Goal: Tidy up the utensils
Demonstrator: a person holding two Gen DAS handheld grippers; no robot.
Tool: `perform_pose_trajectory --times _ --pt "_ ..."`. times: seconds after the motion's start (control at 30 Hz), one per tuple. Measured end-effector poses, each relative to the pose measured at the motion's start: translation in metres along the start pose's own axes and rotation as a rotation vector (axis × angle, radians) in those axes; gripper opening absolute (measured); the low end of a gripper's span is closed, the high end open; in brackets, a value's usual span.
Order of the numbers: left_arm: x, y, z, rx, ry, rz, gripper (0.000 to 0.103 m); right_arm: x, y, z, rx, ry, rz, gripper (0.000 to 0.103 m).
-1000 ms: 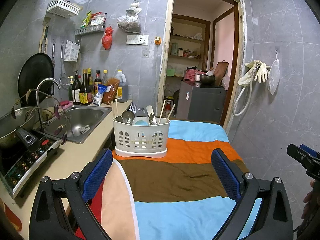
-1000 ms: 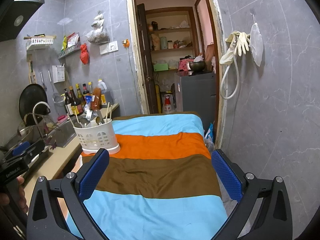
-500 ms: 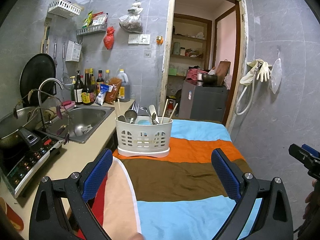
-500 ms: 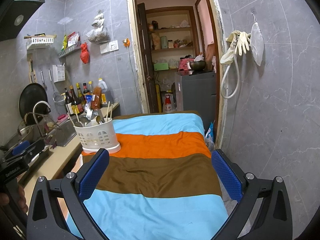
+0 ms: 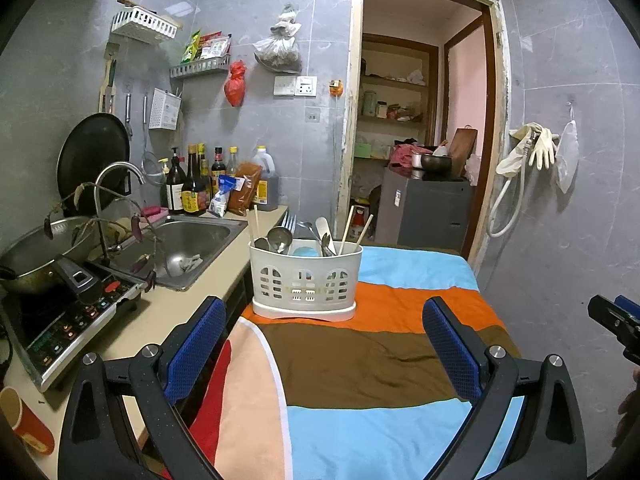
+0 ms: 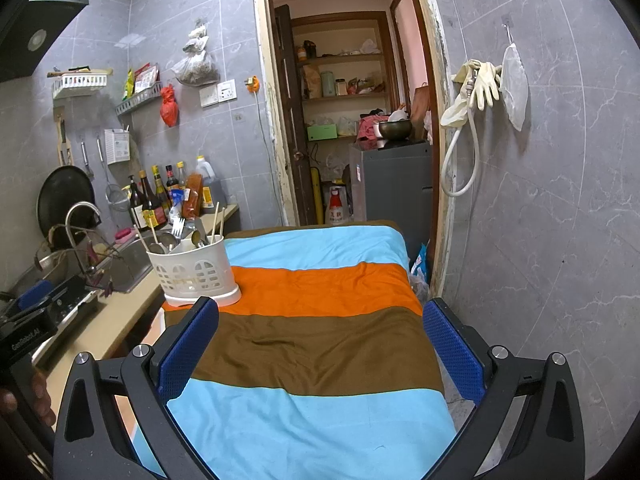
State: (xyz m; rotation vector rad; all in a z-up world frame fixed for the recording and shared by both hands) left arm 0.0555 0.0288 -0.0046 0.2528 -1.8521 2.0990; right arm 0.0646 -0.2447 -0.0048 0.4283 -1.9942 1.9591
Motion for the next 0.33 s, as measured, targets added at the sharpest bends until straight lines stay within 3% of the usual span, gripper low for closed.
perform_pose_trajectory --times 0.33 --pt "0.0000 0.0003 -0.0003 0.001 0.000 0.000 0.097 -0.0002 -0.0014 0.0005 0.000 -0.001 0.000 0.103"
Point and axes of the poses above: each gripper's, at about its wrist camera, not at the fingertips, and x roughly against the way its jaws point, z to its right, y to its underside, the point moved 5 cm from there along -x, roughly the way its jaws point, and after that the axes turned 11 degrees about y, right-handed, at the moved point
